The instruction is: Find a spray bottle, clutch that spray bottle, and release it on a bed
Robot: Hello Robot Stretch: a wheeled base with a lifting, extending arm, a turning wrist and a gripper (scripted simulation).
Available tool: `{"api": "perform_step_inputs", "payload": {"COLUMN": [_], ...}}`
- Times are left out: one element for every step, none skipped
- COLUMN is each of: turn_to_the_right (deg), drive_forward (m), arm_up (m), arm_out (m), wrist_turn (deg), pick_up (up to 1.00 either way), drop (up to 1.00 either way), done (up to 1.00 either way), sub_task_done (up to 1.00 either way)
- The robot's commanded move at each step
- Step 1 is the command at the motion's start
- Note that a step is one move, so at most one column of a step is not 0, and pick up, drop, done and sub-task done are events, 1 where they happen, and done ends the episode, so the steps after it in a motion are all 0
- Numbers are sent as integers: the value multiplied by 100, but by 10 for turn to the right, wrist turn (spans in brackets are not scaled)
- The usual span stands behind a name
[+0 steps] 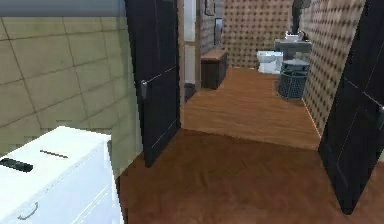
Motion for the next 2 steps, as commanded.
{"api": "perform_step_inputs", "payload": {"turn_to_the_right": [30,450], "drive_forward": [0,0], "arm_up": [0,0], "arm_out": [0,0], "wrist_turn": [0,0], "pick_up": [0,0], "drop": [0,0], "done": [0,0], "sub_task_done": [0,0]}}
